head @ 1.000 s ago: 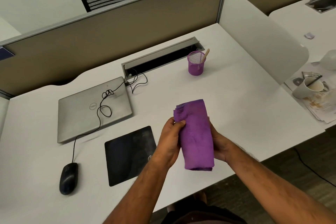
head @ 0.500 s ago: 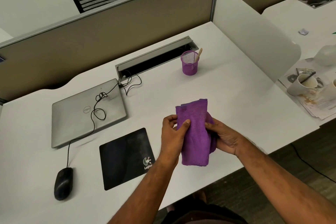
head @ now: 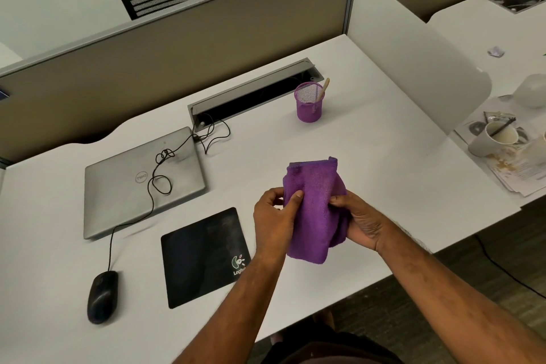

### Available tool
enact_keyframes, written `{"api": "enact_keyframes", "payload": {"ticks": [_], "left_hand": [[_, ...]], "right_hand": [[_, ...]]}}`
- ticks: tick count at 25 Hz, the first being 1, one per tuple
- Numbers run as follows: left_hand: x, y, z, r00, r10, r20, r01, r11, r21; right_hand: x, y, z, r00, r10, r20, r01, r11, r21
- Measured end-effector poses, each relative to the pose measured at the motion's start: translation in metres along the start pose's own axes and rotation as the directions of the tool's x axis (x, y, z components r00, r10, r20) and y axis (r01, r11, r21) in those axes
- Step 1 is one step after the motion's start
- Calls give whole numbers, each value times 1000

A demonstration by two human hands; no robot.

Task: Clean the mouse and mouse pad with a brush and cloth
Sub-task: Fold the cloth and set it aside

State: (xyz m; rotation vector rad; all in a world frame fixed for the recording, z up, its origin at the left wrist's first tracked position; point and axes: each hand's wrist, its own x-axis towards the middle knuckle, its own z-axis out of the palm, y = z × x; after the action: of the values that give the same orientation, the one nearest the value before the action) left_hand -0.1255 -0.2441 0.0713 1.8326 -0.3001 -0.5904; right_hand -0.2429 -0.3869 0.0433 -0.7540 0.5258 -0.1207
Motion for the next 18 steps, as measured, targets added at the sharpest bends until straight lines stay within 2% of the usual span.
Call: {"api": "enact_keyframes", "payload": {"ticks": [4,7,12,18], "left_hand": [[-1,12,-6,983,184,16,-185,979,82],[1,24,-9,970,229,85,-237,967,98],[1,39,-9,962,211,175,-226,972,69],[0,41,-8,980,147,132,-152,988,28]], "right_hand": [[2,3,-2,998,-40,-46,43,997,59],[6,8,-5,992,-57,-115,68,993,100],[8,17,-1,995,-36,-95,43,997,71],[8,14,8,998,3,-64,3,996,93]]}}
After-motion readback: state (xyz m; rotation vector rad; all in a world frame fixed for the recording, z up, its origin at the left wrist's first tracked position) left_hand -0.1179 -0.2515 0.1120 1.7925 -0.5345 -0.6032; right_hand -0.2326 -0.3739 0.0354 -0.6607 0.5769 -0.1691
